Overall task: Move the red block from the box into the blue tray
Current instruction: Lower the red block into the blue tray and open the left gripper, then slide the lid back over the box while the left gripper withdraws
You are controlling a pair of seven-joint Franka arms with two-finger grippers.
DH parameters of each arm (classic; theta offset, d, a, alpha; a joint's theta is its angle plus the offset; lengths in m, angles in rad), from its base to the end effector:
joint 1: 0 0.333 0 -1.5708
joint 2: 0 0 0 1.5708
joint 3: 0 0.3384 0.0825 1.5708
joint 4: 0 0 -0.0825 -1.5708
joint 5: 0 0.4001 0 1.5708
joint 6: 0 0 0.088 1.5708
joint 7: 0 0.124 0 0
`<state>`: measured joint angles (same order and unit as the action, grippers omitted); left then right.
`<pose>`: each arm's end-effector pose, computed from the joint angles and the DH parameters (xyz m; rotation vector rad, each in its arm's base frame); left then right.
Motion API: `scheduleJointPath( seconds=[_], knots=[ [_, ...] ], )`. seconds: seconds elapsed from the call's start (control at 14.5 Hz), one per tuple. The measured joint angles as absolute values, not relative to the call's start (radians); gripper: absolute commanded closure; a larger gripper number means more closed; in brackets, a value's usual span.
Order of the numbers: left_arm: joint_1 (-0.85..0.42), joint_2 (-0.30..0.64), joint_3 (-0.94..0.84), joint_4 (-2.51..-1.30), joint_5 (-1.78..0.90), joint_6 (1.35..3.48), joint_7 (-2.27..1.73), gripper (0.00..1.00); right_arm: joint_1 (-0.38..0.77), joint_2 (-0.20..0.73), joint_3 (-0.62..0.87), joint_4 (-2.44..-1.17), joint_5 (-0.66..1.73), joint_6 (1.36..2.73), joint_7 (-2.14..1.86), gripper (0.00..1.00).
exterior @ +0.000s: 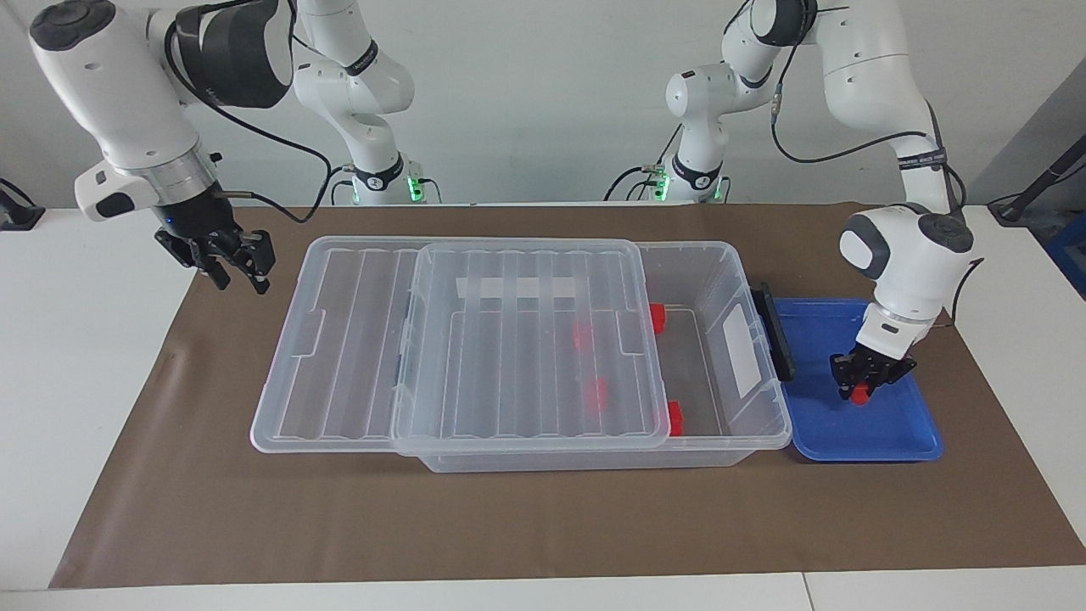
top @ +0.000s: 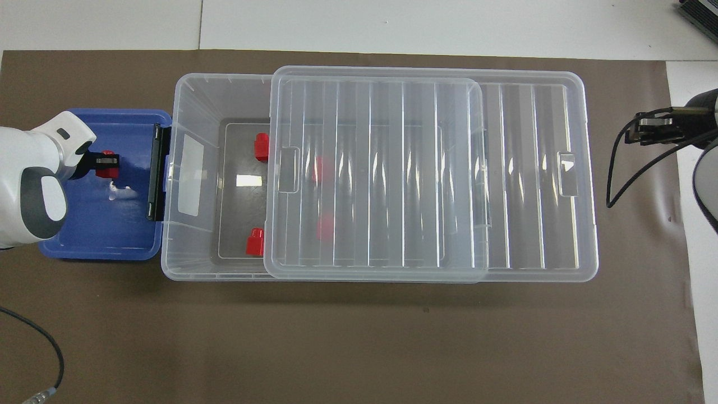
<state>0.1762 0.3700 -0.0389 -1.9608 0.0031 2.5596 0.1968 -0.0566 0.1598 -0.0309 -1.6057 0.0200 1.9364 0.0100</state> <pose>0.6536 0.0916 0.3022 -3.0936 0.0892 -0.3541 0.6494 -0.0539 0.5503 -3.1183 0.1595 -0.2683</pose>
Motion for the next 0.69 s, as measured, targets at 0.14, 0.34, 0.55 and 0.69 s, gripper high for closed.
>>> scheduleJointPath(
  seconds=[0.14, 0.34, 0.55, 0.69],
  knots=[
    [0.180, 0.370, -0.038, -1.971, 0.003, 2.560, 0.197, 0.99, -0.064, 0.216, -0.031, -1.606, 0.020, 2.021, -0.045, 1.00],
    [0.180, 0.366, -0.038, -1.989, 0.003, 2.564, 0.197, 0.89, -0.075, 0.291, -0.032, -1.605, 0.020, 2.121, -0.109, 1.00],
    [0.180, 0.357, -0.038, -2.003, 0.003, 2.565, 0.198, 0.00, -0.076, 0.325, -0.030, -1.601, 0.074, 2.146, -0.124, 1.00],
    [0.180, 0.357, -0.039, -2.009, 0.003, 2.575, 0.198, 0.00, -0.072, 0.328, -0.025, -1.600, 0.118, 2.143, -0.142, 1.00]
  ],
)
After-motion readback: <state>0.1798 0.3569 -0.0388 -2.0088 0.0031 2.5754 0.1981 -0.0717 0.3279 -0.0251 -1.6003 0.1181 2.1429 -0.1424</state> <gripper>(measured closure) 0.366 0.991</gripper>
